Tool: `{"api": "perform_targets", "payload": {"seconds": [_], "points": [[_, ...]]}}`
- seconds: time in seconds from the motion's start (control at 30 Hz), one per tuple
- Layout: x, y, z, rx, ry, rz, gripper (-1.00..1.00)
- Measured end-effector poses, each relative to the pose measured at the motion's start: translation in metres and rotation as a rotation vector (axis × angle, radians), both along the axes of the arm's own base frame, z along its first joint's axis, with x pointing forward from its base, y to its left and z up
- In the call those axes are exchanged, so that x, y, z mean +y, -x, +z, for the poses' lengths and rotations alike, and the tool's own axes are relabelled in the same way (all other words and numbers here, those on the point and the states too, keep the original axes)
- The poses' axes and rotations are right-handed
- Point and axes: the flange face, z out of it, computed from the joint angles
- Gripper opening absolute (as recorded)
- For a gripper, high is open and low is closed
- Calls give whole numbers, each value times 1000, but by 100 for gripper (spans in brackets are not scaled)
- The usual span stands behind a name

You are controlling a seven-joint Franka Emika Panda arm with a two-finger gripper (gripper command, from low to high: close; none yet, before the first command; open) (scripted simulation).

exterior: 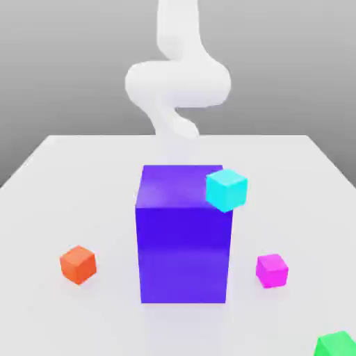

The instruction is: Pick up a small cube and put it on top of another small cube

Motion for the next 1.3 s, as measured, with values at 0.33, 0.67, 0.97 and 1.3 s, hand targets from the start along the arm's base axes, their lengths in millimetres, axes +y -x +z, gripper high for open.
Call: {"api": "perform_targets", "payload": {"seconds": [0.33, 0.67, 0.97, 1.3], "points": [[90, -53, -193, 235, 267, 568, 0], [162, -4, -378, 419, 503, 1172, 0], [179, 60, -499, 515, 632, 1561, 0], [178, 63, -540, 519, 631, 1565, -100]]}}
